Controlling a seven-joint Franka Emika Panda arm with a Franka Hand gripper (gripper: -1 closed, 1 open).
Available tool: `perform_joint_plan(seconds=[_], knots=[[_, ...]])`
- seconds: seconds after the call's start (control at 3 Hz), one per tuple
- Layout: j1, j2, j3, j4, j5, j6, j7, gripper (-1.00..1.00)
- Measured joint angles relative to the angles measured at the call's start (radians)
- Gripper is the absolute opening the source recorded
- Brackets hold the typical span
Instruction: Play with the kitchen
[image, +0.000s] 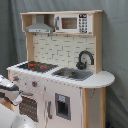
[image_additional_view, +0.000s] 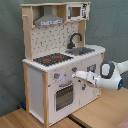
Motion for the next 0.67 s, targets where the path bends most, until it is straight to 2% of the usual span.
perform_joint_plan(seconds=[0.67], knots=[[0.007,-0.001,0.063,-0.011,0.0,-0.108,0.218,1.0]])
